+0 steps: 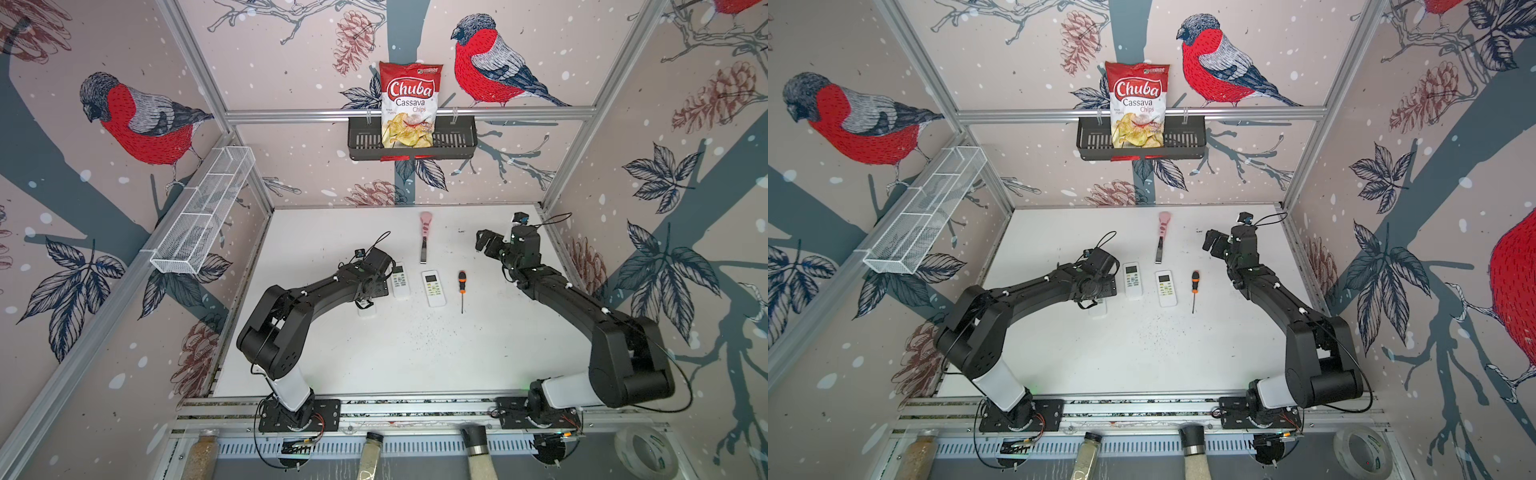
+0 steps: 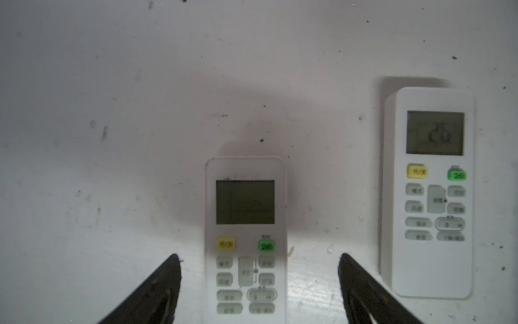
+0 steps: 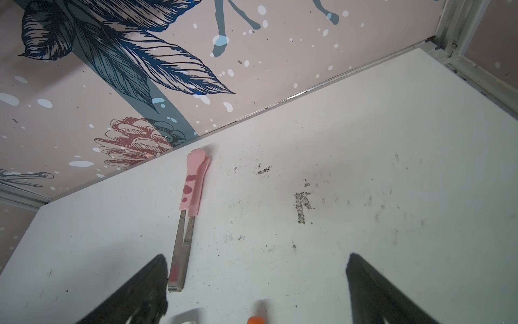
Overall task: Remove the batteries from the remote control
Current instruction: 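Reach the left gripper to the nearest white remote while the right arm moves forward, then lower the left gripper and close it on the white remote's end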
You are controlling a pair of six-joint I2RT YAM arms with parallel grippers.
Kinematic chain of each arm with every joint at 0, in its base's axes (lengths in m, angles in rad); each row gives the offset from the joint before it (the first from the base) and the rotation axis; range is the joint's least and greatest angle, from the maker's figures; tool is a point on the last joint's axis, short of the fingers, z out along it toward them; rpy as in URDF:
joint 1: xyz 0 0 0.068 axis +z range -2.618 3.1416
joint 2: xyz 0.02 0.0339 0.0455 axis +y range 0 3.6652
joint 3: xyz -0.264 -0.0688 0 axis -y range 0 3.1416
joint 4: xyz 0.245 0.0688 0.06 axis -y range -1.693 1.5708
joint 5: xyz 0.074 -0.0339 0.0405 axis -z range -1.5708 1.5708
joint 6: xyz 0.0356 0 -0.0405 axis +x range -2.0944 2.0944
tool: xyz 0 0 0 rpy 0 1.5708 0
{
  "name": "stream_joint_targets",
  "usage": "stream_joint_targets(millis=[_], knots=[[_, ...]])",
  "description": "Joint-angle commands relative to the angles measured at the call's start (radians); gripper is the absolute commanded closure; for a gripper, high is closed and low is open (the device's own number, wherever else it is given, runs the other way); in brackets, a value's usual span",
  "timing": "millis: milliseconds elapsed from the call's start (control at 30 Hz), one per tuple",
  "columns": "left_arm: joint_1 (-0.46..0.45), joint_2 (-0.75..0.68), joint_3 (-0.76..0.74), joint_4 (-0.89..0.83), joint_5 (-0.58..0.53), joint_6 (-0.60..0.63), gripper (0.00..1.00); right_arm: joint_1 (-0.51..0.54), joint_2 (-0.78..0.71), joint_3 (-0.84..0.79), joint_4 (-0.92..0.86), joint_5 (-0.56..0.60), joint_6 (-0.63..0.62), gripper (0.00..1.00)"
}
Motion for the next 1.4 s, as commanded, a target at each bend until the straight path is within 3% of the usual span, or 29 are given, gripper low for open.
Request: stream_joint_targets(millis=[0,667,900,1267,1367], knots=[[0.005,0.033,0.02,0.022,0.027,-0.004,0.13,-0.001,-0.006,0.002,0.017,-0.004,-0.001,0.0],[0.088,0.05,-0.025,0.092,0.124,0.056,0.2,0.002,-0.001,0.001,0.016,-0.02,0.0,0.01],[0.088,0.091,-0.007,0.094,0.145,0.065,0.32,0.001,-0.002,0.004,0.011,-0.032,-0.003,0.01],[0.074,0.127,0.008,0.042,0.071,0.073,0.43,0.0,-0.009,0.009,0.011,-0.052,0.0,0.01],[0.061,0.125,0.017,0.02,0.049,0.077,0.37,-0.002,-0.013,0.009,0.01,-0.054,0.001,0.01]])
